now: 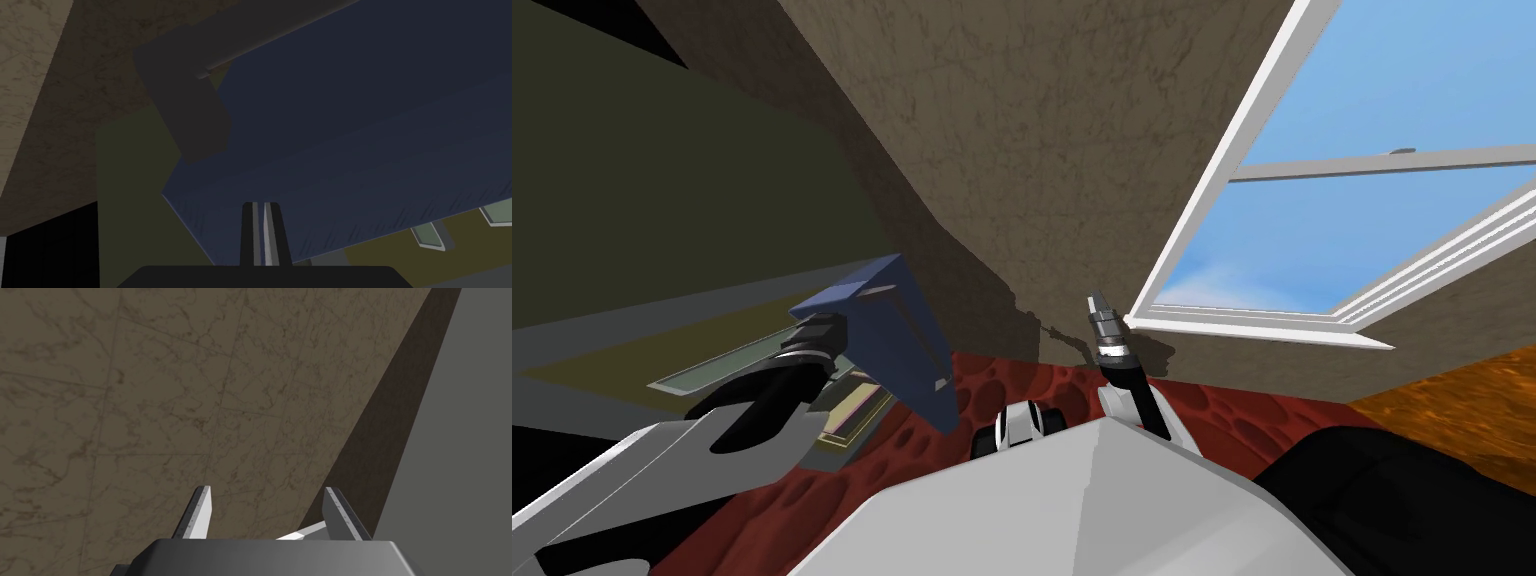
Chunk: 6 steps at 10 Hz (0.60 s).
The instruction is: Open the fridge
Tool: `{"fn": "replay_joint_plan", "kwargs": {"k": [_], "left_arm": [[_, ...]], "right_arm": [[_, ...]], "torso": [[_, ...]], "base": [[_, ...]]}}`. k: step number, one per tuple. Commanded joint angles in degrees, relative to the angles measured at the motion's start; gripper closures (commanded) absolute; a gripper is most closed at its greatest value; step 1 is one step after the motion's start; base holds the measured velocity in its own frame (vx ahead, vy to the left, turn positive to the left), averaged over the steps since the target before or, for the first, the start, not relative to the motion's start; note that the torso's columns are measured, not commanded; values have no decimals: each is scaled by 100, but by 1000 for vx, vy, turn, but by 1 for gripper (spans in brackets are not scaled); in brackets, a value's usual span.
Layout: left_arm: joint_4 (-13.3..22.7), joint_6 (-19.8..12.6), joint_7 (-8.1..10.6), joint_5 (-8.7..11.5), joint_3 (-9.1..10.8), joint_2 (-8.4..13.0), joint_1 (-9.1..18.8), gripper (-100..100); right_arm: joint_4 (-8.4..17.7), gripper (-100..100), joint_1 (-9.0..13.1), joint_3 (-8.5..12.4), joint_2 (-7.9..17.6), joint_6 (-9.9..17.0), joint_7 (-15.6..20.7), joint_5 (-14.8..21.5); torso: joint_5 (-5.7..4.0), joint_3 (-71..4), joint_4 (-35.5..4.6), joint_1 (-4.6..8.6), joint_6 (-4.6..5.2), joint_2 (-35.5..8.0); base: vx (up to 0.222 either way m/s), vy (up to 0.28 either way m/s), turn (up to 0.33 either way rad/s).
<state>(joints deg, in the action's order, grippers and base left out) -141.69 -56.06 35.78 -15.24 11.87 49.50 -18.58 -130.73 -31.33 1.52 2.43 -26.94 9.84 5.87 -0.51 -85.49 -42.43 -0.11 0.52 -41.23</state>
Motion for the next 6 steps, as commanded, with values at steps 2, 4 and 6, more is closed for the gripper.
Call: {"fn": "replay_joint_plan", "kwargs": {"k": [2,4,6], "left_arm": [[-5,-44,-9,32,-83,-29,-66,100],[88,-212,-10,-18,20,-57,-26,100],[154,-326,-10,-53,92,-74,1,100]], "right_arm": [[0,0,1,1,1,0,0,0],[0,0,0,0,0,0,0,0],[0,0,-1,-1,-1,0,0,0]], "torso": [[24,45,-4,-23,-24,-59],[50,62,28,24,-44,-56],[39,50,31,33,-28,-43]], "base": [[-23,-28,15],[97,-184,46],[132,-246,30]]}}
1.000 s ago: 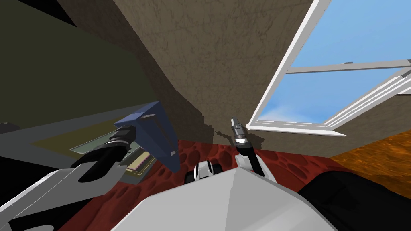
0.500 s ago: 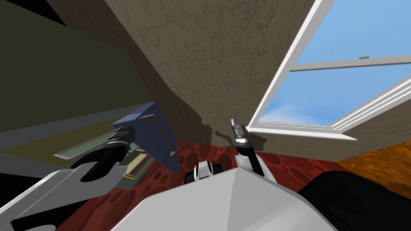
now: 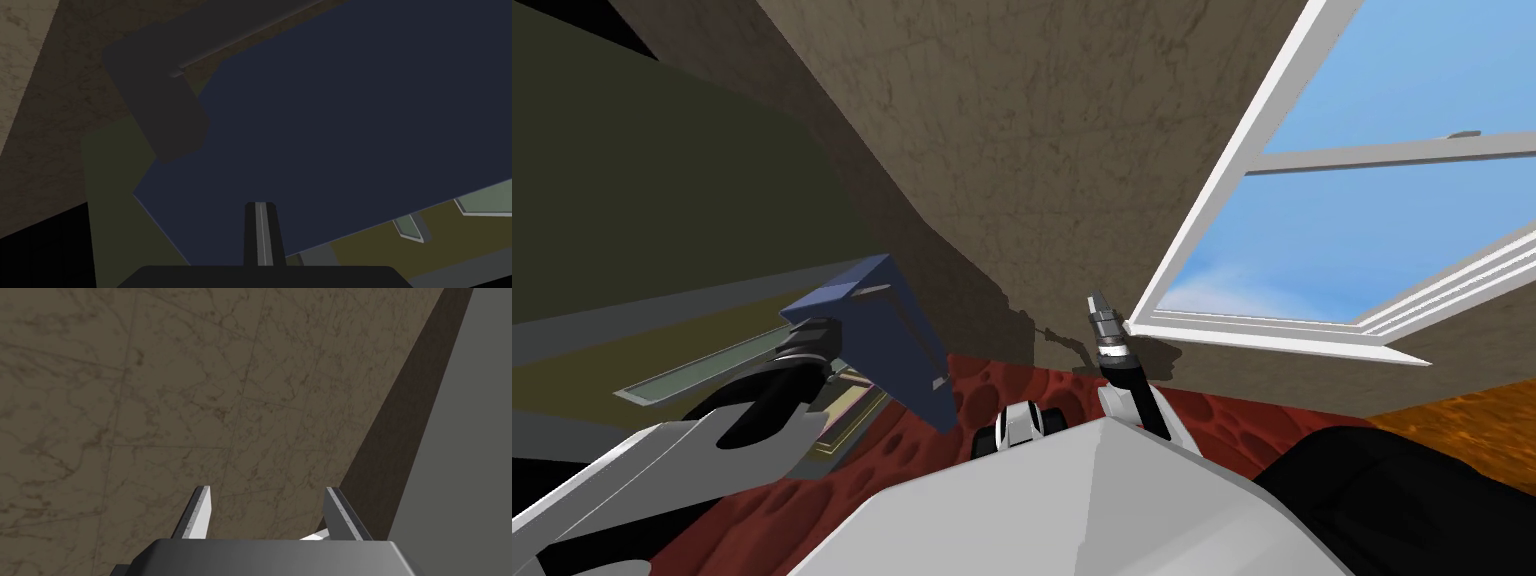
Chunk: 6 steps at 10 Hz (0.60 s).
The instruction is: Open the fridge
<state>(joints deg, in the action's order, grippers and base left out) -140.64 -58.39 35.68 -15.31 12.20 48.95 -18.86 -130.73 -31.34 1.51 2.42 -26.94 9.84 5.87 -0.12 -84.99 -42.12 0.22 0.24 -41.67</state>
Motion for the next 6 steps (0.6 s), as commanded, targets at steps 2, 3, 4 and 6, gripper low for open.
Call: {"fn": "replay_joint_plan", "kwargs": {"k": [2,3,4,6], "left_arm": [[116,-207,1,-81,133,-37,57,100],[149,-264,1,-98,169,-46,71,100],[216,-377,1,-133,242,-64,99,100],[278,-394,12,-229,190,-66,203,-100]], "right_arm": [[0,0,0,0,0,0,0,0],[0,0,0,0,0,0,0,0],[0,0,0,0,0,0,0,0],[0,0,1,1,2,0,0,0]], "torso": [[13,27,-9,-31,-15,-40],[12,27,-18,-50,-20,-42],[9,25,-18,-42,-20,-40],[15,31,-18,-68,-17,-55]], "base": [[118,-218,9],[152,-231,29],[175,-287,56],[85,-124,22]]}}
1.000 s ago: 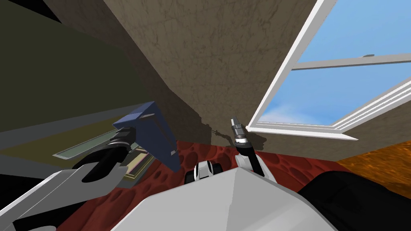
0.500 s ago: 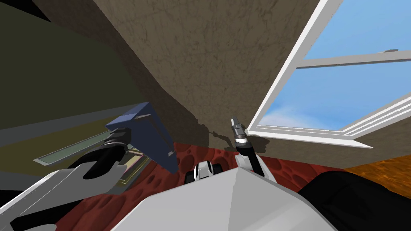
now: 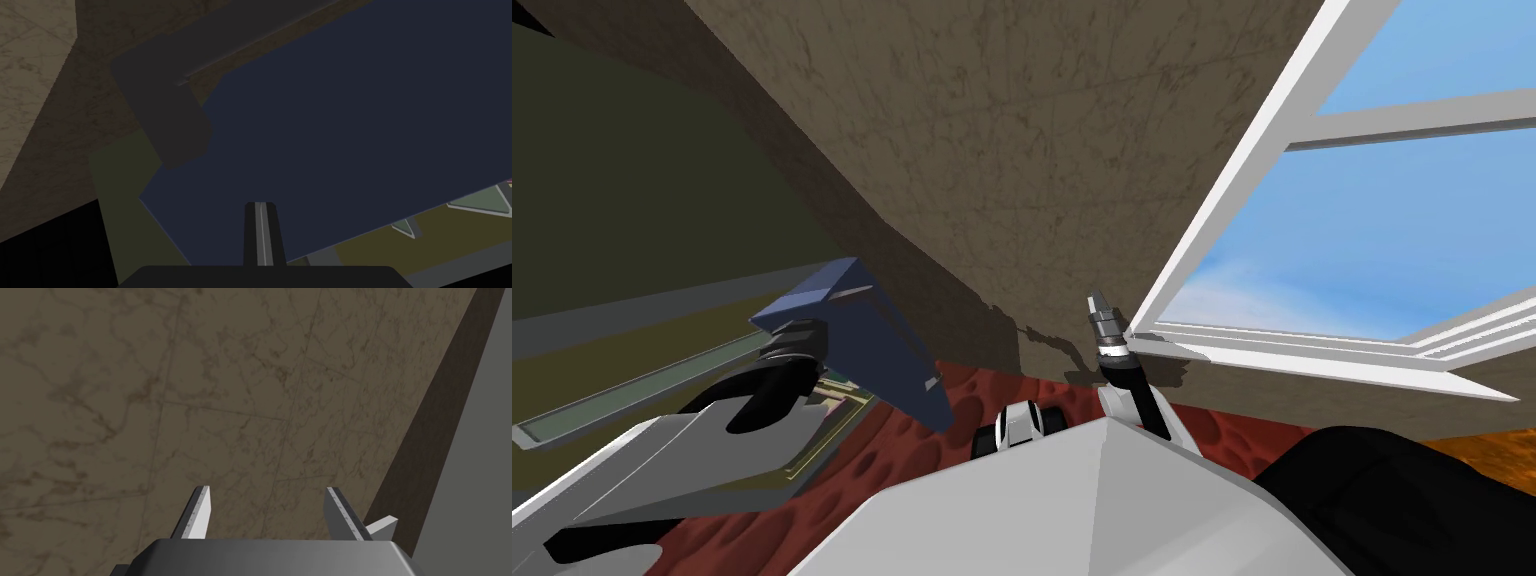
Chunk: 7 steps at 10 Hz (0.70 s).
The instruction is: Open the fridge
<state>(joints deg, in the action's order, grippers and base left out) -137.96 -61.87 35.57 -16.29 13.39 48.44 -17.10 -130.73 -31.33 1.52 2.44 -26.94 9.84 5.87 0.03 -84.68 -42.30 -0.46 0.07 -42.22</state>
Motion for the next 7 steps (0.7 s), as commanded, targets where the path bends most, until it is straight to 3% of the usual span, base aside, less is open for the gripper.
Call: {"fn": "replay_joint_plan", "kwargs": {"k": [1,7], "left_arm": [[16,-60,29,-171,92,-20,35,-100],[50,-145,70,-429,230,-54,90,-100]], "right_arm": [[1,0,0,0,0,0,0,0],[1,0,0,0,0,0,0,0]], "torso": [[1,7,-8,4,-7,-5],[-45,-49,-24,1,10,51]], "base": [[118,-142,41],[83,-81,15]]}}
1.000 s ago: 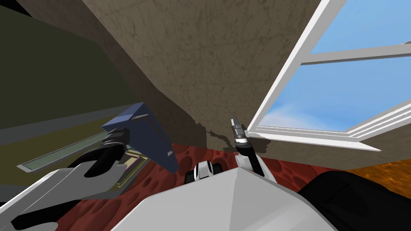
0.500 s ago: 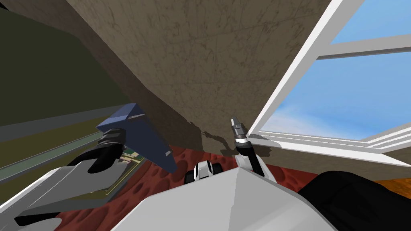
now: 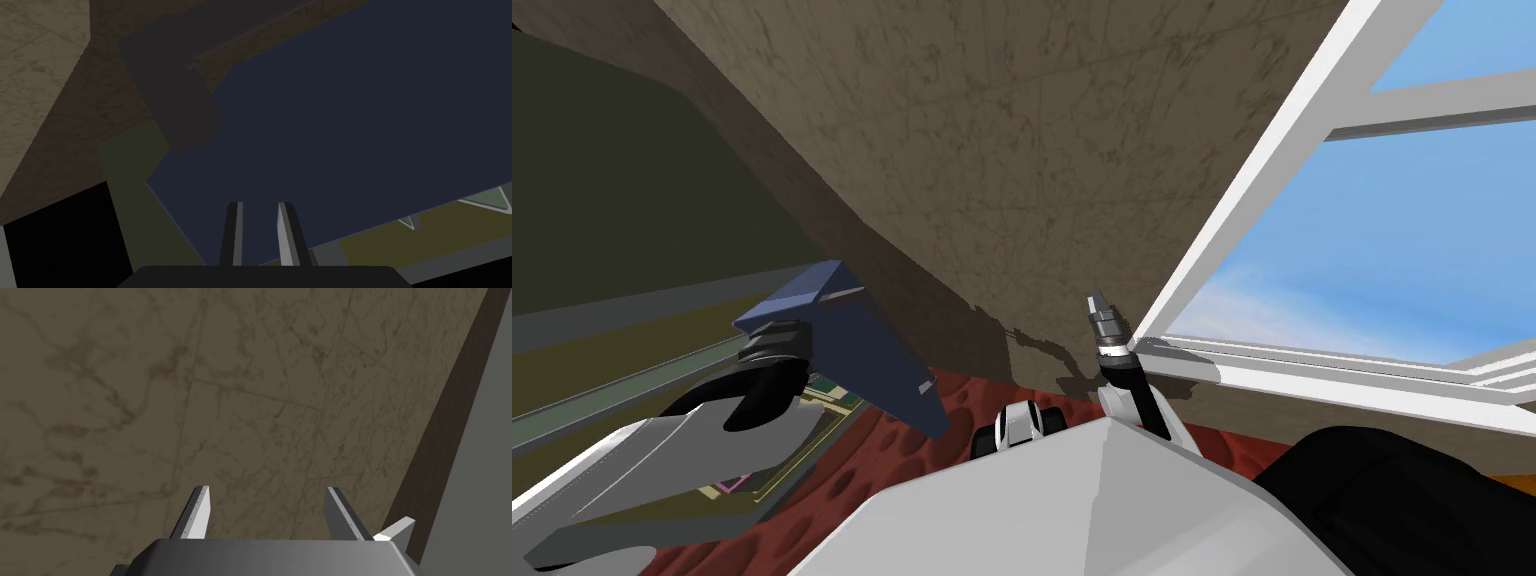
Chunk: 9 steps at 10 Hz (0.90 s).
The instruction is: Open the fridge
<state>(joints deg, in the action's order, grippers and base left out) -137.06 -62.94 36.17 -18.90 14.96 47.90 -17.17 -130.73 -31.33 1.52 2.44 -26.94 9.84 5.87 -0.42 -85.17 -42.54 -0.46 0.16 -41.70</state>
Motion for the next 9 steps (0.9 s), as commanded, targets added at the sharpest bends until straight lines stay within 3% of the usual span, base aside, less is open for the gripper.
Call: {"fn": "replay_joint_plan", "kwargs": {"k": [1,2,3,9], "left_arm": [[-32,-60,22,-237,109,-10,112,-100],[-26,-69,26,-266,125,-14,118,-100],[-49,-71,22,-153,50,-55,-32,-100],[234,-749,-89,-484,-1,-172,348,-100]], "right_arm": [[0,0,0,0,0,0,0,0],[0,0,0,0,0,0,0,0],[0,0,0,0,0,0,0,0],[1,0,2,1,2,1,0,0]], "torso": [[6,-1,6,-5,3,3],[0,-9,7,5,11,15],[-14,-16,1,15,10,19],[9,5,2,-19,-17,-5]], "base": [[74,-57,23],[84,-83,9],[17,-51,33],[-90,46,-223]]}}
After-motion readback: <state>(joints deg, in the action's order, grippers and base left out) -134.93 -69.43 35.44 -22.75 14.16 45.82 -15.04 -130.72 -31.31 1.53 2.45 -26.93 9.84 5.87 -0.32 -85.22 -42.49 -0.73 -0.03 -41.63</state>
